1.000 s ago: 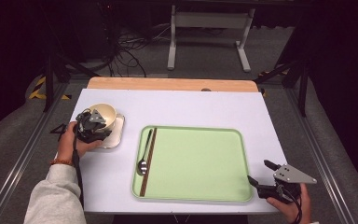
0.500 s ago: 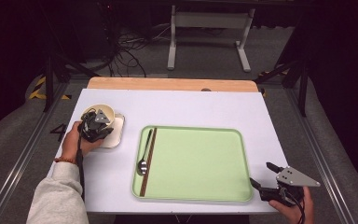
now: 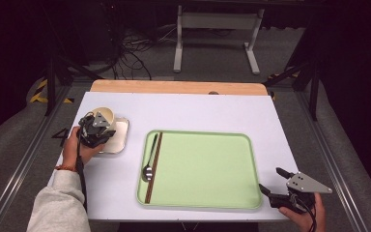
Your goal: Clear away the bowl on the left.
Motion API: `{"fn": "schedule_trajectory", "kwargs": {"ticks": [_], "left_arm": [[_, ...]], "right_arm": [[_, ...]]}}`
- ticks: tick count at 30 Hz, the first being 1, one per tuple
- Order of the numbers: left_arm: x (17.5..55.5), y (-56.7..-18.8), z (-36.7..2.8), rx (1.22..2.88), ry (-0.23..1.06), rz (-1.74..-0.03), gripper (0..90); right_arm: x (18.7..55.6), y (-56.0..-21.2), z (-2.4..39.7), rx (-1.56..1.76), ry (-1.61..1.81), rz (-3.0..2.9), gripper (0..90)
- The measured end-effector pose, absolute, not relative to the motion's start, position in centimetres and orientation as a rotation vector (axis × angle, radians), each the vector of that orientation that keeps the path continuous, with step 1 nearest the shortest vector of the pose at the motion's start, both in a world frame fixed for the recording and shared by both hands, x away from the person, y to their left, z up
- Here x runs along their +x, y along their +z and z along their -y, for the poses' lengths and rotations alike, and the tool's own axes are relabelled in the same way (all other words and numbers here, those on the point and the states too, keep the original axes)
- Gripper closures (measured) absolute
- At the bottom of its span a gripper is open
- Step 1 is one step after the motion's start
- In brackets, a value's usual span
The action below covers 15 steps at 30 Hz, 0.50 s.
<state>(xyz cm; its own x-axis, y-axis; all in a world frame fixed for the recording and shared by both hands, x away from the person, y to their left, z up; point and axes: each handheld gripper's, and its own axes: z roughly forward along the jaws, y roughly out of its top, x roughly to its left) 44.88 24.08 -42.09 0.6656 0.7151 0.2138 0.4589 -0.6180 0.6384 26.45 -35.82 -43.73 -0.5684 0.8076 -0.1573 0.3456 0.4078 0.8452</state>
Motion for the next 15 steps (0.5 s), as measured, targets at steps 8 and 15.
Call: {"fn": "schedule_trajectory", "kwargs": {"ticks": [8,15], "left_arm": [[44.0,-41.0,-23.5,2.306,0.643,-0.867,82.9],[43.3,-40.2,-22.2,2.317,0.661,-0.804,82.9]], "right_arm": [[26.5,-43.6,35.8,0.974,1.08,-2.103,17.6],[26.5,-43.6,35.8,0.974,1.08,-2.1,17.6]]}}
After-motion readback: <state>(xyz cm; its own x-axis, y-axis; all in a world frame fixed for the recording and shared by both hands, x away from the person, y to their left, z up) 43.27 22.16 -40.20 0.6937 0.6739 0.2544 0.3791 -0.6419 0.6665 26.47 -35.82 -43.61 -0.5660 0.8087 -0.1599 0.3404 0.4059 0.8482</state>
